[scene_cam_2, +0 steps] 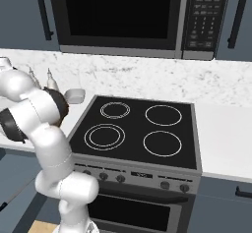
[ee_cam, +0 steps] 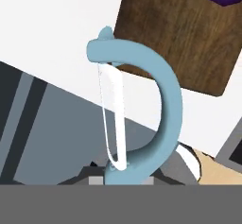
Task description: Place the appropriate cutting tool for cutting the eggplant skin on the cutting board.
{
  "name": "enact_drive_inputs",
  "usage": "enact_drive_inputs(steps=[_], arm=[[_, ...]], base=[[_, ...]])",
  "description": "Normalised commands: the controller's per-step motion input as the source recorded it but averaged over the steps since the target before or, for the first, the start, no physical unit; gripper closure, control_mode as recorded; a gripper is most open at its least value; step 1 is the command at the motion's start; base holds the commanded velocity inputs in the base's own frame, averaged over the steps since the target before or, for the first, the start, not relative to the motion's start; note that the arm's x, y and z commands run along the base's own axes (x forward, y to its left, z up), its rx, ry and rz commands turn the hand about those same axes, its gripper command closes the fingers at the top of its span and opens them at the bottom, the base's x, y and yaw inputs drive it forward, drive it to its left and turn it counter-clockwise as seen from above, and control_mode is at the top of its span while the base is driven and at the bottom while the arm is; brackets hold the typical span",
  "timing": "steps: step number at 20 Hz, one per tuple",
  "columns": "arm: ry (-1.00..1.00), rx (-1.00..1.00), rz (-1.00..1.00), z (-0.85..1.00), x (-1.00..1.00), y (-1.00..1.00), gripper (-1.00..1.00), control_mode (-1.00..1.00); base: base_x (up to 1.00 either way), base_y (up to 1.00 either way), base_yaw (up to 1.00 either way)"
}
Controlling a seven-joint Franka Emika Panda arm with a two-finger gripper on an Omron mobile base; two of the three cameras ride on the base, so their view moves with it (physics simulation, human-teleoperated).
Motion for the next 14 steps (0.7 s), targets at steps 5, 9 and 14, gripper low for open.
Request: enact_drive_inputs(steps=[5,9,14], arm=[[-0.02,0.00,0.00,-0.45,0.50,-0.04,1.00,-1.00],[0.00,0.00,0.00,-0.49,0.39,-0.01,1.00,-1.00],[0.00,0.00,0.00,-0.38,0.39,0.00,1.00,-1.00]], base=[[0.00,0.00,0.00],[0.00,0.00,0.00],[0.00,0.00,0.00]])
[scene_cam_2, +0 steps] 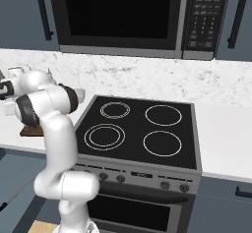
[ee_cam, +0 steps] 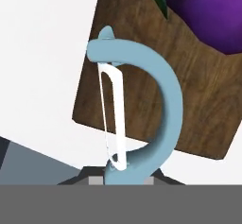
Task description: Place the appropriate cutting tool for cutting the eggplant skin on the cutting board.
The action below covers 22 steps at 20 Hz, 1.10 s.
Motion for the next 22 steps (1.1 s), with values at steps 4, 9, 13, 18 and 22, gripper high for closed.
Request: enact_drive_inputs(steps=[4,9,13,18,22], arm=[[0.00,0.00,0.00,-0.38,0.30,0.00,1.00,-1.00],[0.00,0.00,0.00,-0.42,0.31,0.00,1.00,-1.00],[0.00,0.00,0.00,-0.34,0.32,0.00,1.00,-1.00],[0.00,0.00,0.00,-0.34,0.14,0.00,-1.00,-1.00],[0.00,0.00,0.00,-0.19,-0.06,-0.04,-1.00,-1.00]], base=[[0.00,0.00,0.00],[0.00,0.00,0.00],[0.00,0.00,0.00],[0.00,0.00,0.00],[0.00,0.00,0.00]])
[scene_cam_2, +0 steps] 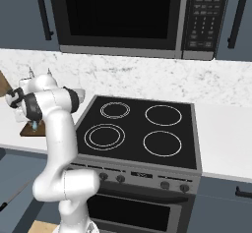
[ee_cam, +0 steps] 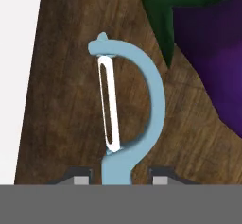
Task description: Place the appropriate cutting tool for cutting the eggplant skin on the cutting board.
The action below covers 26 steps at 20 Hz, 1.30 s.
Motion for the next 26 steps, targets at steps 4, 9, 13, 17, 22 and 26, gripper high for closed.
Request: enact_drive_inputs(steps=[4,9,13,17,22,26], arm=[[-0.03,0.00,0.00,-0.01,-0.35,-0.12,-1.00,-1.00],[-0.06,0.00,-0.01,0.03,-0.66,-0.29,-1.00,-1.00],[-0.07,0.00,-0.02,0.24,-0.78,-0.33,-1.00,-1.00],[-0.12,0.00,-0.04,0.52,-0.74,-0.38,-1.00,-1.00],[-0.11,0.00,-0.05,0.54,-0.59,-0.38,-1.00,-1.00],[-0.12,0.00,-0.06,0.39,-0.50,-0.48,-1.00,-1.00]], base=[[0.00,0.00,0.00],[0.00,0.00,0.00],[0.00,0.00,0.00],[0.00,0.00,0.00],[0.00,0.00,0.00],[0.00,0.00,0.00]])
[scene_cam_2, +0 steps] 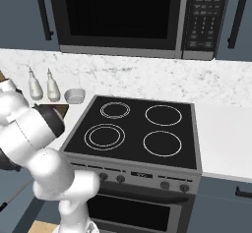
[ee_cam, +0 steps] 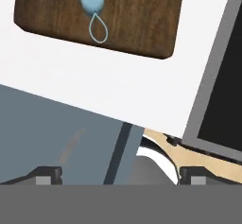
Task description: Place the appropriate cutting tool for cutting the eggplant skin on the cutting board.
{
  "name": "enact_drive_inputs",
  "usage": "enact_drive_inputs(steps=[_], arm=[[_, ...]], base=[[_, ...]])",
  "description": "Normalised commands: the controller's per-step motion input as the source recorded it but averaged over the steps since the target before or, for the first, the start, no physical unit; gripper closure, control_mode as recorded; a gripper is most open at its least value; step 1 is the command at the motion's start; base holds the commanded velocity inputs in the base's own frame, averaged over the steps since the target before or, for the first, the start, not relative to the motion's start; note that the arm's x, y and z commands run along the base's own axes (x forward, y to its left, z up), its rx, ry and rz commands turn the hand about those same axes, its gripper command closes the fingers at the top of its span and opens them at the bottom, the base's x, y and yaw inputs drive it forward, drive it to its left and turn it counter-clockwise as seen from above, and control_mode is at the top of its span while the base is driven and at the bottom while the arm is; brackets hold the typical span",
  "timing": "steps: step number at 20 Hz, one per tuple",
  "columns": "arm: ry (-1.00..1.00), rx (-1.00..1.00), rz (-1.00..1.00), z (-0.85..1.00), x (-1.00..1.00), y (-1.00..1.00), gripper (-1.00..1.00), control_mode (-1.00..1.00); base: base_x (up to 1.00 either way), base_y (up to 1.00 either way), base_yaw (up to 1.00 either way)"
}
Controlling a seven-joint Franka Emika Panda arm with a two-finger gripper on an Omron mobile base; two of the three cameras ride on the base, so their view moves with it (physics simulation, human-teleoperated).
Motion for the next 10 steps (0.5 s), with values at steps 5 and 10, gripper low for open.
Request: enact_drive_inputs(steps=[5,10], arm=[[-0.11,0.01,-0.11,0.39,-0.32,-0.76,-1.00,-1.00],[-0.08,0.05,-0.09,0.41,-0.26,-1.00,-1.00,-1.00]], base=[[0.00,0.00,0.00],[0.00,0.00,0.00]])
